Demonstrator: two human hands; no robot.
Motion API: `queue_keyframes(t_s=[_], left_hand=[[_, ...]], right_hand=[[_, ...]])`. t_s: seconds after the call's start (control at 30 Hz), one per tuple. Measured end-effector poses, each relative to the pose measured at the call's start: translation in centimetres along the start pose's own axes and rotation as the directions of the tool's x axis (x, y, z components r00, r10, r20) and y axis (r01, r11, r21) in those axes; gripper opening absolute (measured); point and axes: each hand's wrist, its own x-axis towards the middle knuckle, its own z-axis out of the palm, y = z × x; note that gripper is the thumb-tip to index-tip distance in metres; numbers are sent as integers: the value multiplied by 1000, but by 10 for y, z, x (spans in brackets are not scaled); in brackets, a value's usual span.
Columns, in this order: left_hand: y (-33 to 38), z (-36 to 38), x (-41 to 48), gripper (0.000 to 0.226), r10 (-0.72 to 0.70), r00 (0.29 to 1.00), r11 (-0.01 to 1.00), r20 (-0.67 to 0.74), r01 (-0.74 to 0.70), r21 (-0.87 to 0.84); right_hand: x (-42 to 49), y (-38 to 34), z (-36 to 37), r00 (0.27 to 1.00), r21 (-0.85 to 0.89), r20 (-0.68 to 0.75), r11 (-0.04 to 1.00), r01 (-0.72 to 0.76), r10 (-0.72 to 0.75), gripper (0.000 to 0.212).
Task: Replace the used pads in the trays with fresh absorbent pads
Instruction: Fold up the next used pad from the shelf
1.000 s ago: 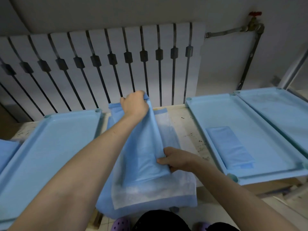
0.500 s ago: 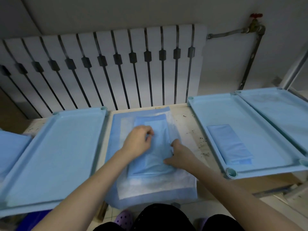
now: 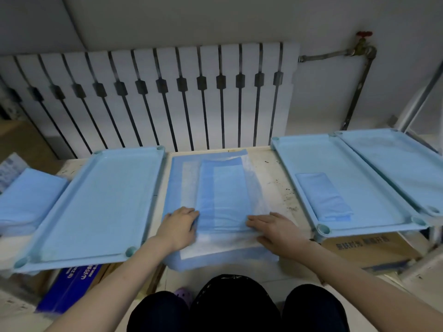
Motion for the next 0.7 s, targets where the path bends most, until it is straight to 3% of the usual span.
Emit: queue_keyframes(t_s=[0.13,0.23,0.3,0.33,0.4,0.5,0.63,0.7], left_hand=[[15,1,-4,68,123,967,950,-224,-181,-256],[25,6,3,84,153,984,968,-94,-169,-186],[25,12,8,78,114,987,991,109,-104,-88],[24,14,9,74,97,985,993,145,-86,-81],[21,14,10,72,90,989,992,117,-78,-98],[17,11,11,72,79,992,986,97,-64,-154],[7,10,11,73,84,991,962,105,-53,-268],[3,9,8,64,91,996,947,22,-79,-311]], right_hand=[[6,-9,-8,989,-1,-140,999,51,-50,49],[16,-15,-4,984,-62,-136,993,105,-113,35],[19,-13,-2,983,-56,-136,992,117,-124,26],[20,-12,-1,982,-35,-143,992,118,-122,22],[21,-10,-1,981,-3,-148,992,127,-126,17],[26,-9,-2,979,3,-152,991,136,-134,27],[32,-13,-9,994,192,-93,980,-46,65,25],[34,-17,-17,989,309,-56,944,-113,136,19]])
